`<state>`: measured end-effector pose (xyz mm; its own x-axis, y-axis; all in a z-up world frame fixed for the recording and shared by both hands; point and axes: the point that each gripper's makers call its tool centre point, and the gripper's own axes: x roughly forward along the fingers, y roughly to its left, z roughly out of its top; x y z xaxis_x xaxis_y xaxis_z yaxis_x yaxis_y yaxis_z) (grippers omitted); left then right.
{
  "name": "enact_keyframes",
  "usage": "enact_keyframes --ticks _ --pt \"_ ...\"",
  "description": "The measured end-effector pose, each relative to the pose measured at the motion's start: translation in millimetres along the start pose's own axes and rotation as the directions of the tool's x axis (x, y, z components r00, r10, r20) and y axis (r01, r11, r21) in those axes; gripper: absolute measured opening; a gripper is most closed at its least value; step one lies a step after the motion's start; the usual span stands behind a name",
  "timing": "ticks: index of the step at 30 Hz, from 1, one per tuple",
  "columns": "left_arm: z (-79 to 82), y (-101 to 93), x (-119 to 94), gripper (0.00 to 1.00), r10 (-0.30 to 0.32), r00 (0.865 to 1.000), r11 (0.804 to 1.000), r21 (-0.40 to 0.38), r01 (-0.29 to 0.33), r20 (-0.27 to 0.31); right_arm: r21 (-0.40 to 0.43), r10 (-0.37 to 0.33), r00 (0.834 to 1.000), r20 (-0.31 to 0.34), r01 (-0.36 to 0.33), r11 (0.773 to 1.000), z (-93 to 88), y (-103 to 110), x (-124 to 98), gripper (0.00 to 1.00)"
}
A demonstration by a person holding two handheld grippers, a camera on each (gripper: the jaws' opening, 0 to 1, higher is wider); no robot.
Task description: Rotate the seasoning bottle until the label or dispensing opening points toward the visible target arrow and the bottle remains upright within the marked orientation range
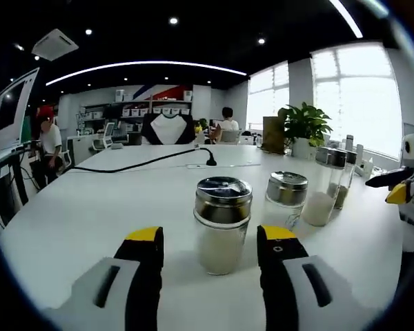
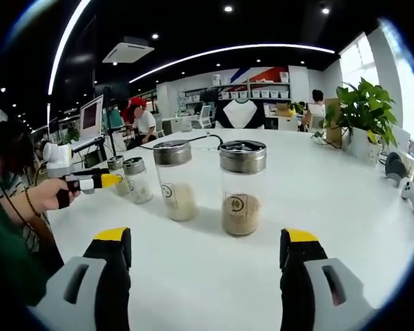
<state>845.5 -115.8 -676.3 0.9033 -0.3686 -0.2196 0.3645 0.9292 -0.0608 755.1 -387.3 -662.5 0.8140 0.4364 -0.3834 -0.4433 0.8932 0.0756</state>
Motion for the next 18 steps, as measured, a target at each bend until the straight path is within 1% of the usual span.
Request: enact_keyframes --ticks 3,4,6,7,9,11,18 --pt "-2.9 1.0 1 0.57 0.047 0.999 0.999 -0.007 -0.047 -0.014 -0.003 -0.002 1.000 0.000 0.002 1.000 0.1 0 0 0.91" --pt "-5.1 1.2 2 0.57 0.051 0.998 0.998 -0.020 -0.052 -0.021 -0.009 -0.001 1.000 -0.002 0.001 1.000 0.1 0 0 0.91" --pt "-10.8 -3.0 5 0.56 0.026 0.999 0.997 -0.065 -0.028 -0.033 -0.017 0.000 1.000 -0.009 0.000 1.000 -0.5 2 0 0.91" --pt "-11.2 -1.9 6 0.55 0.036 0.999 0.997 -0.067 -0.038 -0.033 -0.018 0.002 1.000 -0.007 -0.002 1.000 -0.2 2 0 0.91" --pt "-9.3 -2.5 6 0.55 0.046 0.999 0.998 -0.045 -0.048 -0.025 -0.020 0.006 1.000 -0.009 -0.006 1.000 -0.6 3 0 0.91" --pt "-8.3 -0.9 6 0.54 0.056 0.998 0.997 -0.045 -0.057 -0.025 -0.024 0.003 1.000 -0.011 -0.003 1.000 -0.9 2 -1 0.91" --pt "4.6 2.6 10 0.48 0.067 0.998 0.997 -0.047 -0.067 0.001 -0.015 -0.002 1.000 -0.009 0.002 1.000 -0.2 2 -1 0.91"
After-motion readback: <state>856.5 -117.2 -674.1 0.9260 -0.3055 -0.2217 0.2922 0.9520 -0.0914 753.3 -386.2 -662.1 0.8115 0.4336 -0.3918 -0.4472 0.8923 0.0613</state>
